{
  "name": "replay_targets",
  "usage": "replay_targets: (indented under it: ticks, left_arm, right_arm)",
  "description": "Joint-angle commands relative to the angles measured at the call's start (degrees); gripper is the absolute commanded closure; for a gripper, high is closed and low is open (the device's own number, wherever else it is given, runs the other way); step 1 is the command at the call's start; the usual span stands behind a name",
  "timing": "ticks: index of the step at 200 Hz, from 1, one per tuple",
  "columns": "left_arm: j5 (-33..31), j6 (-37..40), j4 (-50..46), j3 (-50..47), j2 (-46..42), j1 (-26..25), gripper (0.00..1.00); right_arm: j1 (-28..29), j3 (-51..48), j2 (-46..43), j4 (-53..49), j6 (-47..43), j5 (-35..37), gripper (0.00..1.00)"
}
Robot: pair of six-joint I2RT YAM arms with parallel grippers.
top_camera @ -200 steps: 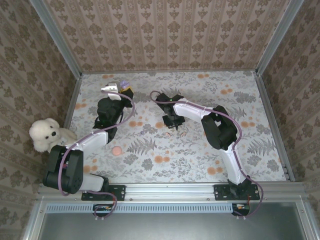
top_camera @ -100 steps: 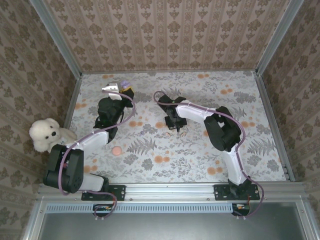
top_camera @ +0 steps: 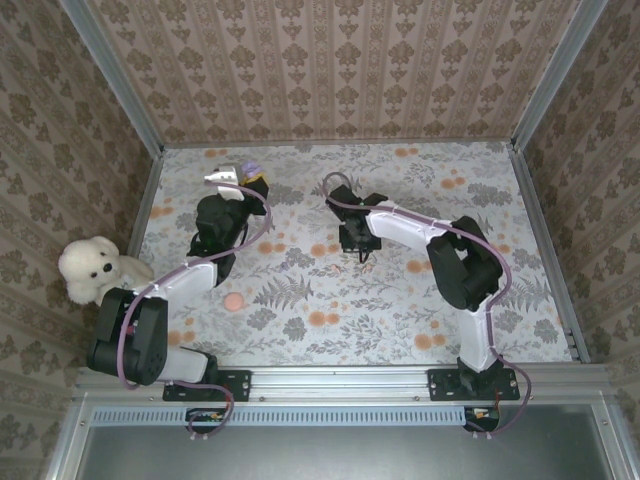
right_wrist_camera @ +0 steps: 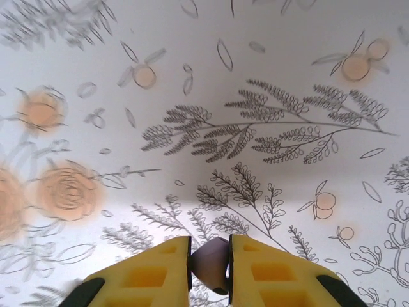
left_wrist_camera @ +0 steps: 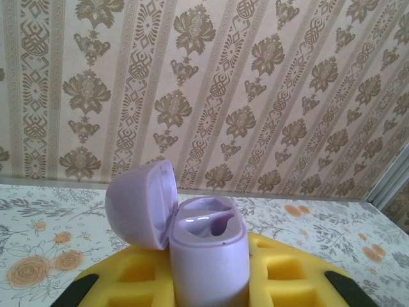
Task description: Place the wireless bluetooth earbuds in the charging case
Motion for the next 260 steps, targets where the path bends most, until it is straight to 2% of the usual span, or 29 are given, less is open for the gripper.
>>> replay_targets:
  ticks: [1,57,117,131,186,195,222,260]
  left_arm:
    - [2.1,1.2,3.2,1.3,0.9,-0.4,1.0]
    - [8.6,1.8,10.3,0.1,4.5,-0.9,1.0]
    - [14.3,3.0,23.3,-2.0,11.8,-2.4,1.0]
    - [17.4,3.6,27.3,-2.2,14.0,-2.8,1.0]
    - [25.6,13.1,27.2,-0.4,16.4,-6.6,1.0]
    - [26.5,13.8,27.2,-0.1,16.9,-8.7,1.0]
    - [27.0,16.9,27.3,0.7,18.0,-10.3,1.0]
    - [21.0,25.8,27.3,1.5,20.1,-15.5,1.0]
  right_arm:
    - [-0.4,-1.2,-4.6,2.4,1.8,2.2,0.79]
    - [-0.9,-2.7,-10.3,6.2,1.7,1.6,0.79]
    - [-1.1,-4.2,-16.6,10.0,1.0,1.4,0.79]
    - [-1.1,-4.3,-17.8,11.4,0.9,1.3,0.79]
    - [-1.6,-4.0,-22.2,14.2,0.8,0.5,0.79]
    - [-1.7,-3.7,-22.9,14.5,0.8,0.3,0.79]
    - [-2.0,-3.4,-25.4,15.9,0.8,0.1,0.79]
    - [-2.5,-3.0,-28.6,18.5,1.3,-0.9,0.79]
